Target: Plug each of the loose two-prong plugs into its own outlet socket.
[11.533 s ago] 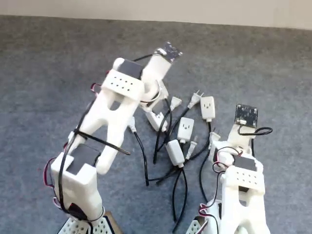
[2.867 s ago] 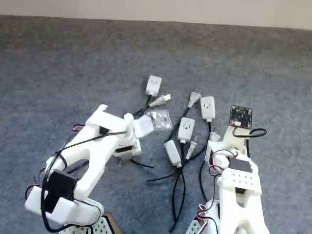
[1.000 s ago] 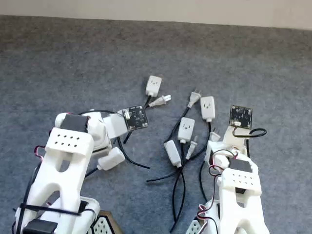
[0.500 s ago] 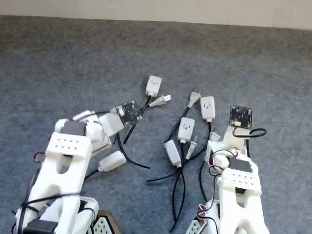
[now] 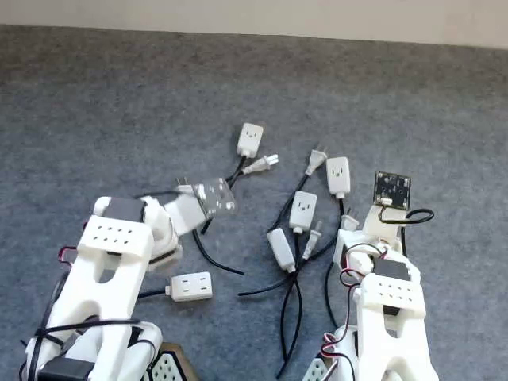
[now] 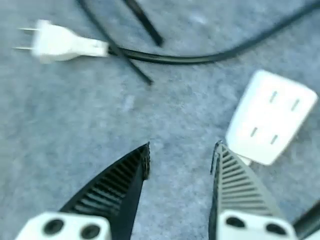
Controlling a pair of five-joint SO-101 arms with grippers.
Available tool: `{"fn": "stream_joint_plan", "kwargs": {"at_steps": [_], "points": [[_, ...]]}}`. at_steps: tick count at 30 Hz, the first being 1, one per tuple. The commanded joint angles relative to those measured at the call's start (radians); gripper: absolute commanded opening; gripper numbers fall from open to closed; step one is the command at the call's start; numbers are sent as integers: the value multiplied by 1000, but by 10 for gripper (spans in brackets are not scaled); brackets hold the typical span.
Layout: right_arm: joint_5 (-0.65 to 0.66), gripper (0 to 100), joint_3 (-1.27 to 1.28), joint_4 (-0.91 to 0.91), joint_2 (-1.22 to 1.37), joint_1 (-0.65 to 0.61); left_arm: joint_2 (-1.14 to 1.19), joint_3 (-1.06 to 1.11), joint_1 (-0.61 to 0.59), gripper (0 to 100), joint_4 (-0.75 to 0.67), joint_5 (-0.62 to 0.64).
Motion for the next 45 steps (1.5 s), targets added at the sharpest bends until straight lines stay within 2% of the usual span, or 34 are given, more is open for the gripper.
{"fn": "stream_joint_plan", "kwargs": {"at_steps": [1,4,7,10,15,18,23,32,35,40,45], "points": [[14,10,-4,-13,8,-7,-15,-160,-35,213,6,169],[63,10,-39,27,10,4,-13,-214,-93,213,-63,459],[66,10,-176,150,28,-1,-12,-162,-162,213,-118,724],[68,10,-363,297,99,-64,-13,-39,-179,216,-222,885],[35,10,-641,415,274,-171,-13,48,-245,216,-347,893],[-80,10,-673,412,363,-191,-13,61,-295,216,-394,893],[-157,10,-630,298,507,-199,-13,62,-302,216,-399,888],[-157,10,-565,213,575,-182,-13,62,-286,216,-400,888],[-157,19,-570,283,565,-182,-13,64,-286,216,-400,888],[-150,91,-562,361,521,-165,-13,84,-286,216,-417,887],[-146,95,-529,369,484,-119,-13,84,-286,214,-417,887]]}}
